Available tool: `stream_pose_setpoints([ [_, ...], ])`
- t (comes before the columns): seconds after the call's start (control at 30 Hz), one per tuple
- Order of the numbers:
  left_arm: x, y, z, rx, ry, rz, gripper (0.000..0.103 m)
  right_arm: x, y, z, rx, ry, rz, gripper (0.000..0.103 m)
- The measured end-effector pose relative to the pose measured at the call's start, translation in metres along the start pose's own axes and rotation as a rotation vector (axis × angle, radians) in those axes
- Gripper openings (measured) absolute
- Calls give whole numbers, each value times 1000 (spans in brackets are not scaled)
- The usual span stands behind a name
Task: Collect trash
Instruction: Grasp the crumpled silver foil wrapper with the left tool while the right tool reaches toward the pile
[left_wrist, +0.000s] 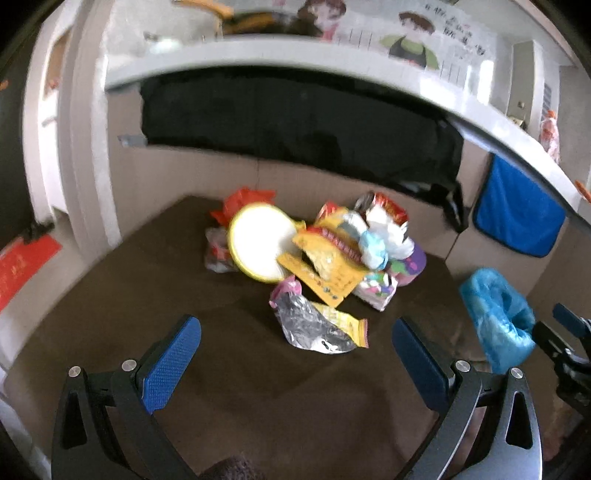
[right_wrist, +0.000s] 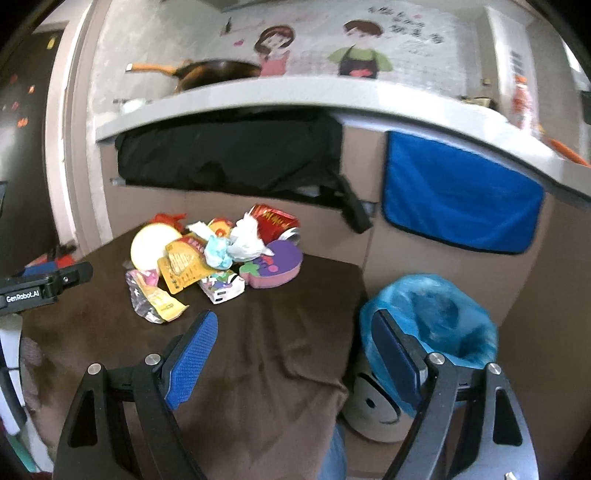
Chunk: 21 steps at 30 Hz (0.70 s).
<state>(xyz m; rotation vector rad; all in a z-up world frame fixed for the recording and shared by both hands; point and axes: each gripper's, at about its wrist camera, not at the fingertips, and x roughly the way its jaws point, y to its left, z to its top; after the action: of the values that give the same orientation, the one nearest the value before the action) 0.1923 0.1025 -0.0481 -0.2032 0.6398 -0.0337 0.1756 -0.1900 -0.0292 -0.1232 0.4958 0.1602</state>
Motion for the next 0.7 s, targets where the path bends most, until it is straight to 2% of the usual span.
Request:
stream_pose_setpoints([
  [0.2, 50, 10, 6, -98, 89, -41, 100, 56, -5, 10, -6, 39, 11, 79],
  [0.27, 68, 9, 7, -107, 117, -30, 89, 70, -10, 11, 2, 49, 7, 78],
  [0.4, 94, 11, 8, -122, 148, 0, 85, 93, -19, 12, 29, 71, 15, 78],
  [0.6, 120, 12, 6, -126, 203, 0, 53, 112, -25, 13, 35, 82, 20, 78],
  [0.67, 124, 12, 7, -126, 207, -10, 32, 118, -24, 17, 33, 90, 37, 78],
  [0.7, 124, 14, 9, -132, 200, -16, 29, 120, -23, 19, 31, 92, 45, 78],
])
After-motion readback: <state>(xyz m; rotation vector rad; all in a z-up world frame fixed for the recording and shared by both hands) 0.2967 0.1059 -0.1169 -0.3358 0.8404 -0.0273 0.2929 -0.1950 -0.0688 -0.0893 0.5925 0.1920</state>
